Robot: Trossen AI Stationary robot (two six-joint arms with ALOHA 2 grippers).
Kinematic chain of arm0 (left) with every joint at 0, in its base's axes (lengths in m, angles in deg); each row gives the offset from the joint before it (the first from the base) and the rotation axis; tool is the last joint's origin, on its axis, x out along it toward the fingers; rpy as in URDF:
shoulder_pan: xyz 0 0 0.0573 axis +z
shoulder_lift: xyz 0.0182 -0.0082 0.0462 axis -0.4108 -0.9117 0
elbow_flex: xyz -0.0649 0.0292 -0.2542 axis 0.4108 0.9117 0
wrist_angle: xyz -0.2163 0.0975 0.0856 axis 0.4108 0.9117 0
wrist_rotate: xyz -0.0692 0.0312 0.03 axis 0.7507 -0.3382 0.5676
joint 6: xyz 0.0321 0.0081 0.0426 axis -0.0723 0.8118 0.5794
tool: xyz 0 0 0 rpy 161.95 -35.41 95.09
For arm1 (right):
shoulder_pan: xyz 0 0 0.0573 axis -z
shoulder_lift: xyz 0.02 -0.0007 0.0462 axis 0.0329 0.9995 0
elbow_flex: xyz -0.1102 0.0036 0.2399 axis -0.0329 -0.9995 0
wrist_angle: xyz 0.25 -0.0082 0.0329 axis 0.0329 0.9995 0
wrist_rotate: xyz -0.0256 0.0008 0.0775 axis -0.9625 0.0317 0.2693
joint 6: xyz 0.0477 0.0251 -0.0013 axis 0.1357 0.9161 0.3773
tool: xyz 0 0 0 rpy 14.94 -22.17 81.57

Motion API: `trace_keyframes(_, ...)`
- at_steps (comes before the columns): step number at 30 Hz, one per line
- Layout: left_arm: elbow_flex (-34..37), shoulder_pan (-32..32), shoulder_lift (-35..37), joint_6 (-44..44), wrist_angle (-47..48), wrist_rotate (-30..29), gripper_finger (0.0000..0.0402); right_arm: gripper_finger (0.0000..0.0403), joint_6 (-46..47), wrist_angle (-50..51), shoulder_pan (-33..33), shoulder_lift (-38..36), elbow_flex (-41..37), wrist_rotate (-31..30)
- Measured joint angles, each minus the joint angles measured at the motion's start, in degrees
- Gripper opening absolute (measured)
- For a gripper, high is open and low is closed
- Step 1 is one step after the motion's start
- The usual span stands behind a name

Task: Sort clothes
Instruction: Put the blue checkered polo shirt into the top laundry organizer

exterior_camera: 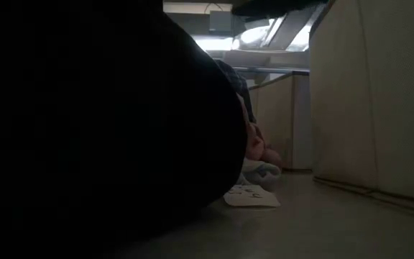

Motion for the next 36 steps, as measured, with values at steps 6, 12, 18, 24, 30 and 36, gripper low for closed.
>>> trace_keyframes(6,0.00,-0.01,0.02,1.47,-0.25,-0.02,0.0031,0.0021,-5.48,17.96,-4.92,11.13,16.60,-6.44)
trace_keyframes(12,0.00,0.00,0.02,4.97,-0.17,0.01,0.0031,0.0021,-7.28,28.25,-7.74,20.46,27.18,-11.87)
trace_keyframes(18,0.00,0.00,0.02,2.92,-0.13,0.02,0.0031,0.0057,-4.78,27.79,-9.97,25.95,29.52,-11.79)
trace_keyframes(24,0.00,-0.01,0.01,1.53,2.44,0.03,0.0031,0.0192,-4.19,28.89,-13.29,30.87,29.54,-11.47)
trace_keyframes(30,0.00,-0.01,0.02,0.67,3.40,0.05,0.0031,0.0325,-4.01,31.68,-17.56,34.72,29.54,-13.12)
trace_keyframes(36,0.00,0.00,0.02,1.35,4.86,0.05,0.0031,0.0388,-5.13,32.69,-18.61,36.88,29.49,-20.13)
